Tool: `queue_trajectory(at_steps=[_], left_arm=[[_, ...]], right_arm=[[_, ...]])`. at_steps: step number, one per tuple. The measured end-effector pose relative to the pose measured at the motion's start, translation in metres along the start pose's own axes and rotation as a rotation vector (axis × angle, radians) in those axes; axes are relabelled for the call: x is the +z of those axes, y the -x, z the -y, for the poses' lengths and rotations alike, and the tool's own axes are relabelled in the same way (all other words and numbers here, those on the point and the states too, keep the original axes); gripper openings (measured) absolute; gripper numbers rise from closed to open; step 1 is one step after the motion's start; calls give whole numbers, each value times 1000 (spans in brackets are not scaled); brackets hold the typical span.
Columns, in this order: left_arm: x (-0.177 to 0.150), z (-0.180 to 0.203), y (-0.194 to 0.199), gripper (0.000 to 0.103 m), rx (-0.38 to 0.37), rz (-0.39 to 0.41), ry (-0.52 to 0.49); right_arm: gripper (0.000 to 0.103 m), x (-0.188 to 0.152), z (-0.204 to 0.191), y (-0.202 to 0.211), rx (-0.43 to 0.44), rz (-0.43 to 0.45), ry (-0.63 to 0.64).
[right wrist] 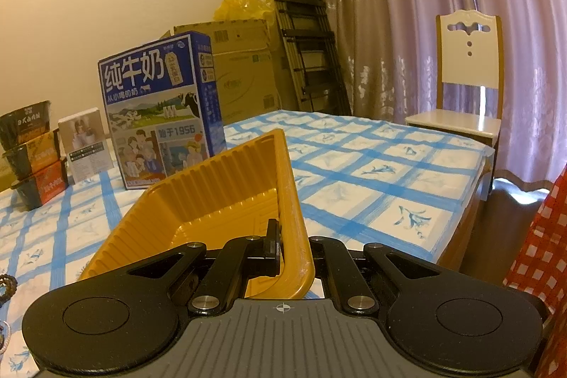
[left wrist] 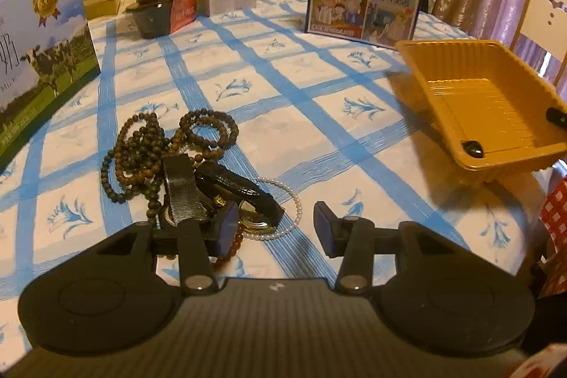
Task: Organize jewelry
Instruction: 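Return the left tool to the jewelry and grasp a black clip, then carry the black clip over the tray and release it with the left tool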
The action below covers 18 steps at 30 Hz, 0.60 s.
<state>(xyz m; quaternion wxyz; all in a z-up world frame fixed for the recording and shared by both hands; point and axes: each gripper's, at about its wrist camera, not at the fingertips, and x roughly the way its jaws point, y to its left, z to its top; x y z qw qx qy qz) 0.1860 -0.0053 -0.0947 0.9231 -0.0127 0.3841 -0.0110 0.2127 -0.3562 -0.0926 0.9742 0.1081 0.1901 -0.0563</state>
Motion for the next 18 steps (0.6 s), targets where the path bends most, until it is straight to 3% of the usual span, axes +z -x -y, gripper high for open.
queue_trajectory(at_steps=[11,18], left_arm=[[14,-1,-33,43,60,-5,6],[13,10,-41,42,59,16,-126]], right_arm=[[5,-1,2,-1,0,-2,-3],[5,-3,3,-3,0,-3,-4]])
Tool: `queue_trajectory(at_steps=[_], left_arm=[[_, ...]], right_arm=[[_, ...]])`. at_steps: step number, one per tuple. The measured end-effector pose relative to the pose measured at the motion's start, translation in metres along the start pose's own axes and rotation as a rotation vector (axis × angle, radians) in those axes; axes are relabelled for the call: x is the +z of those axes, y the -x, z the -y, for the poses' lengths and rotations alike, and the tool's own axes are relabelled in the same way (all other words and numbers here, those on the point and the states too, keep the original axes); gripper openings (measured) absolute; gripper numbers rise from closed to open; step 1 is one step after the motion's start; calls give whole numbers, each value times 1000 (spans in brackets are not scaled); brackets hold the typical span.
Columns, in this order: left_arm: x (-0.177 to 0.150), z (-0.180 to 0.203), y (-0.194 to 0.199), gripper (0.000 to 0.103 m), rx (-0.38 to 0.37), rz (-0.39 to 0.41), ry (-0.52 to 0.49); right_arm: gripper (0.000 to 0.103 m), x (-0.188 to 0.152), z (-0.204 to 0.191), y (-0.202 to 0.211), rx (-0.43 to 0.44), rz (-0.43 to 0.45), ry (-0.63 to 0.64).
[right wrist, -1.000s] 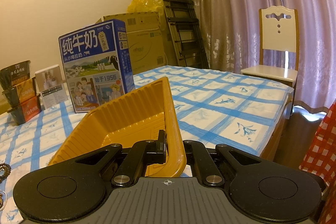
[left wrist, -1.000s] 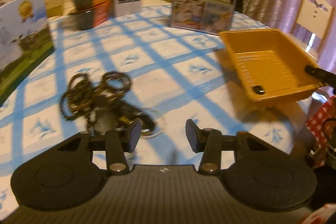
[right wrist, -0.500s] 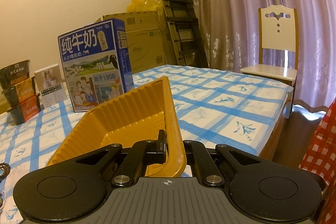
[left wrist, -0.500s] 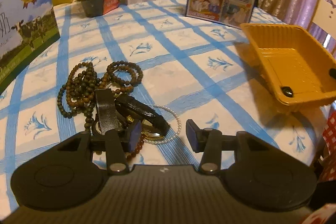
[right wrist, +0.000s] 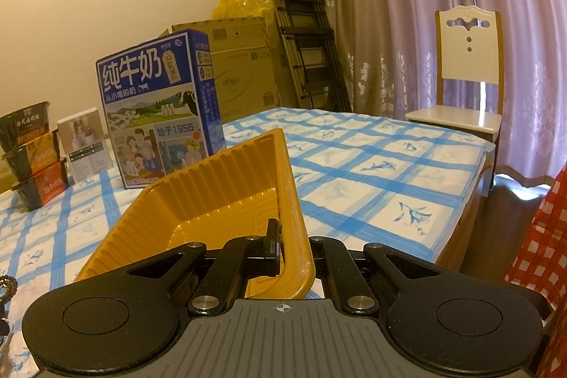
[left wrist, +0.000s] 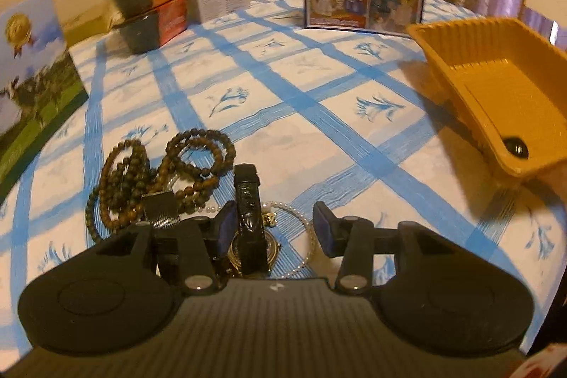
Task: Organize jewelry
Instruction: 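Carry the black clip over the tray and release it with the left tool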
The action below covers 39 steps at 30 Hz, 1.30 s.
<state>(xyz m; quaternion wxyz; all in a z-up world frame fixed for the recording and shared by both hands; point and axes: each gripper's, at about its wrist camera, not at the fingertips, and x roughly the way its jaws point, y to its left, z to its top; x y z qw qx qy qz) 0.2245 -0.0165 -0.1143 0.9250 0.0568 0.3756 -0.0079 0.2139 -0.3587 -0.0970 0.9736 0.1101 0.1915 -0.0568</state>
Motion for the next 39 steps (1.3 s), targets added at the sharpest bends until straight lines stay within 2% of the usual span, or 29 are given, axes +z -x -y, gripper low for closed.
queue_trajectory(at_steps=[3,6,8,11,21,29,33,39], left_arm=[[-3,-4,2,39,8,1,-11],[-4,-12,2,30,6,0,1],[-3,-17,1,19,-3,-9,8],[-2,-22,0,13,-29,-19,25],[12,-37,27,13,-73,19,73],[43,-49,57,13,-136,59,133],[61,-30,64,13,-187,88,102],[84,21,57,13,-331,110,67]], right_arm=[[5,0,0,0,0,0,-1],[5,0,-1,1,-1,-1,1],[5,0,-1,1,-2,-1,1],[5,0,-1,1,-1,0,1],[5,0,0,1,-1,-1,-1],[5,-1,-1,0,1,2,2],[5,-3,-1,0,0,-1,-7],[5,-3,-1,-1,0,-1,-8]])
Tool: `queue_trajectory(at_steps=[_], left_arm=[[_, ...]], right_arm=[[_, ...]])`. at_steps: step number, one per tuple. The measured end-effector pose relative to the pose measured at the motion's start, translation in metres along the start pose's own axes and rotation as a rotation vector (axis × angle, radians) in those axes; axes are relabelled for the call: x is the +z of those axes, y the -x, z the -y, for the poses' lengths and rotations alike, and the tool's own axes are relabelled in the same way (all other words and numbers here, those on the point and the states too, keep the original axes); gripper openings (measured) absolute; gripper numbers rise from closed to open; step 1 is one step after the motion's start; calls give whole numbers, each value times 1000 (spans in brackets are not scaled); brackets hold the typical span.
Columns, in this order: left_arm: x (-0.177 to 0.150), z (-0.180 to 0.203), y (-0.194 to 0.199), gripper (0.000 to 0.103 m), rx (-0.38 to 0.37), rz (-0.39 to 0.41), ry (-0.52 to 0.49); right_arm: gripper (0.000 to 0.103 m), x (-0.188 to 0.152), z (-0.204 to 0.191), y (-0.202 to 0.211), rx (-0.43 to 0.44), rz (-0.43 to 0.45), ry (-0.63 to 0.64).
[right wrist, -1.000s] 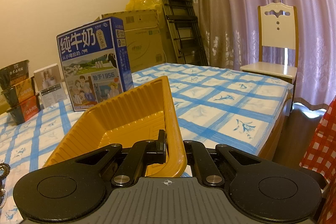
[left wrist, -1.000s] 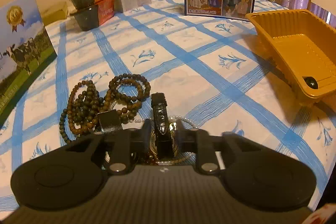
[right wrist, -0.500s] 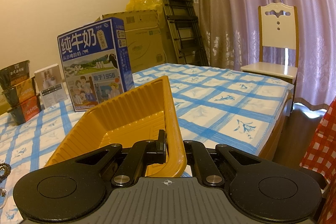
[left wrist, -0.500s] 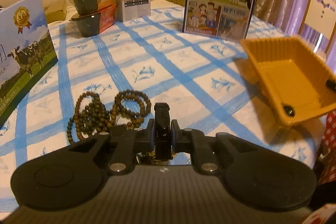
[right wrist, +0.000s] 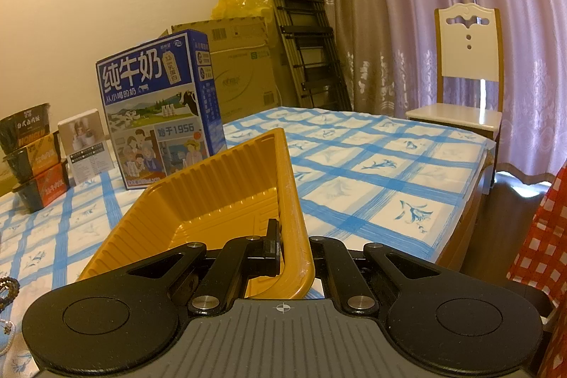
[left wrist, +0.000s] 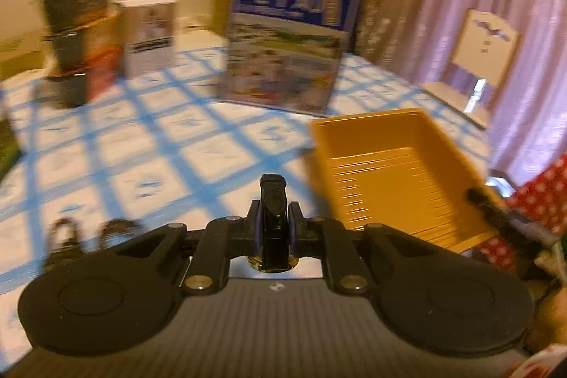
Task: Organize jewelry
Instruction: 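Carry the black clip over the tray and release it with the left tool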
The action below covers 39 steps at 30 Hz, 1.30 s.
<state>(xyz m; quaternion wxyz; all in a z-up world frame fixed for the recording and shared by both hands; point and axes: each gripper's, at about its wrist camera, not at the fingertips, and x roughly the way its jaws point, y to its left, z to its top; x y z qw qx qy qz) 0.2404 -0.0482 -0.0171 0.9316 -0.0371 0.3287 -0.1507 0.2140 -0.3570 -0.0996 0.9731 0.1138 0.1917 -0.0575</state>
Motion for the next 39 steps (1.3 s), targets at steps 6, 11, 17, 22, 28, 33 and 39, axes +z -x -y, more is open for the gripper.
queue_trajectory(at_steps=[6,11,17,22,28,33,39], left_arm=[[2,42,-41,13,-105,-52,8],[-5,71,-69,12,-159,-98,5],[-16,96,-95,12,-192,-145,-1],[-22,108,-109,12,-210,-171,7],[-21,115,-112,17,-198,-150,-3],[-12,111,-100,28,-190,-108,-8],[-1,87,-70,40,-121,-37,-17]], right_arm=[[5,0,-1,1,1,3,1],[5,0,-1,1,3,3,1],[5,0,-1,1,3,3,0],[5,0,-1,1,3,3,1],[5,0,-1,1,2,1,-2],[5,0,-3,3,2,3,0],[5,-1,-4,2,2,2,-1]])
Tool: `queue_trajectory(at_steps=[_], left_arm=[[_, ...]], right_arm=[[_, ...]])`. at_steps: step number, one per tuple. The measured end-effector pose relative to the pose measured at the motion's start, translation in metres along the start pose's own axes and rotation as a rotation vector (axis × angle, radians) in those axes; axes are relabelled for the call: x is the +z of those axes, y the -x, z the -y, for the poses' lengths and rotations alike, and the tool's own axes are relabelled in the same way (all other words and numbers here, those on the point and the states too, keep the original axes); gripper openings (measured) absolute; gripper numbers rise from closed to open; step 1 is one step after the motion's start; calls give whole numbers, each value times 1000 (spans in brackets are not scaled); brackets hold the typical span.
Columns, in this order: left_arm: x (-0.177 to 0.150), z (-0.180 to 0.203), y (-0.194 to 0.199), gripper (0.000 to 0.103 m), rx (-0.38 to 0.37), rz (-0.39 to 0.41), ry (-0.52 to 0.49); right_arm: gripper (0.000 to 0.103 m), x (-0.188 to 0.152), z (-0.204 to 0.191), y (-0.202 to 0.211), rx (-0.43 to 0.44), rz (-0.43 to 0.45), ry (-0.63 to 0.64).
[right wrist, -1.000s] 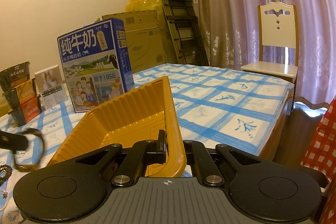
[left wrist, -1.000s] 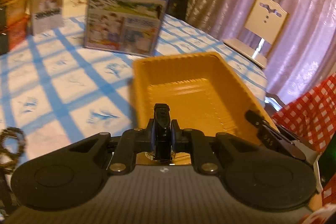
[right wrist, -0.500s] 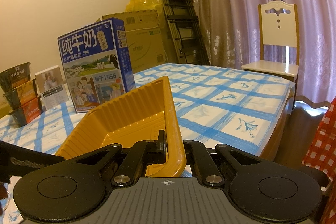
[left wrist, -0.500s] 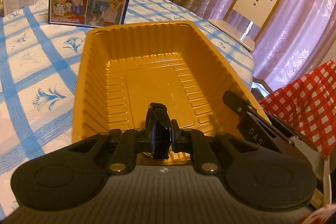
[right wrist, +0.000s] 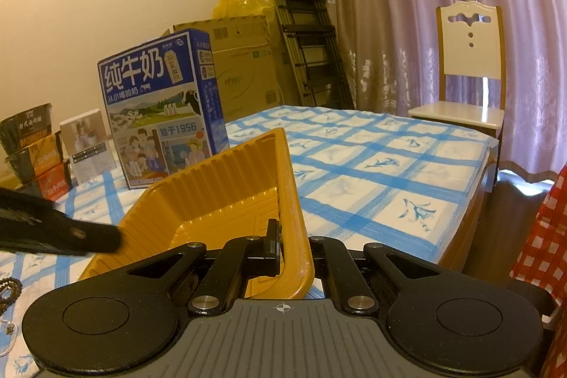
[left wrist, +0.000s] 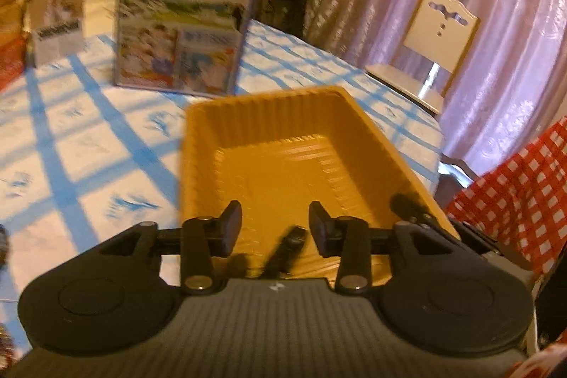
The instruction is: Organize jewelry
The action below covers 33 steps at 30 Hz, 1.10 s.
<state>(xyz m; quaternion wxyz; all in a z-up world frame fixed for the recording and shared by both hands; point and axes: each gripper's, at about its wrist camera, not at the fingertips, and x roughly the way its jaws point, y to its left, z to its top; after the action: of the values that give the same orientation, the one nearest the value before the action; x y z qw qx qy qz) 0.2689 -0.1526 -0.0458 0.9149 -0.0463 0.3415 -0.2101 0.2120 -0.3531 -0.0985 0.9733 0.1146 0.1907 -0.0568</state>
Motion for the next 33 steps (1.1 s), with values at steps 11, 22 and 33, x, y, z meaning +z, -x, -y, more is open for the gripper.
queue_trajectory(at_steps=[11,22,33], left_arm=[[-8,-76,63,48,265,45,-1],[-46,-134,99,51,461,-18,12],[-86,-167,126,51,568,-87,73]], right_arm=[[5,0,1,0,0,0,0],[5,0,1,0,0,-1,-1],[5,0,0,0,-1,-1,0]])
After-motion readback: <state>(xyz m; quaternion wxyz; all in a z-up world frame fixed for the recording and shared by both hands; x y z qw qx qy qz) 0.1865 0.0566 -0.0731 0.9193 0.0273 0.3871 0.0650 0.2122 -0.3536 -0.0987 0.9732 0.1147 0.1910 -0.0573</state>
